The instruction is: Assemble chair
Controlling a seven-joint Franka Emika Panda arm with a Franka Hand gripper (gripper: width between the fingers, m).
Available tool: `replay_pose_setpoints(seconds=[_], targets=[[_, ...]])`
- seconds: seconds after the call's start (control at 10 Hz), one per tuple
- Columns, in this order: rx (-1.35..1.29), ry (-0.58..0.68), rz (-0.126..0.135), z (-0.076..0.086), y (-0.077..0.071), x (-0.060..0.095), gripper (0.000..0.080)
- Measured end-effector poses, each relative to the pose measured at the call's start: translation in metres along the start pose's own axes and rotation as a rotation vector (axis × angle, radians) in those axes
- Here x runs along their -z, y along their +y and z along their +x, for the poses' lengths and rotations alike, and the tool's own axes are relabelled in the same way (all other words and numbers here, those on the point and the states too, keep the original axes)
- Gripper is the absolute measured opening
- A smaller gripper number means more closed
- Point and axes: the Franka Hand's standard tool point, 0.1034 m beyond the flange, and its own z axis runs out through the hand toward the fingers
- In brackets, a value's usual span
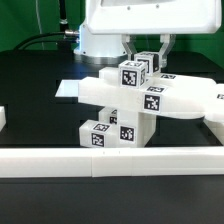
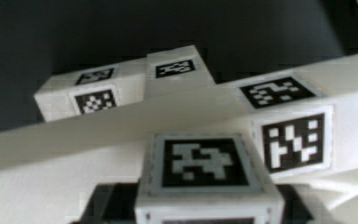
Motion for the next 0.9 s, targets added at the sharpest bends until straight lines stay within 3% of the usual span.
replay_pose_setpoints(seconds=[0.9], targets=[[-0.544, -0.021, 0.015, -0.0024, -0.0017, -0.0005, 0.0282]])
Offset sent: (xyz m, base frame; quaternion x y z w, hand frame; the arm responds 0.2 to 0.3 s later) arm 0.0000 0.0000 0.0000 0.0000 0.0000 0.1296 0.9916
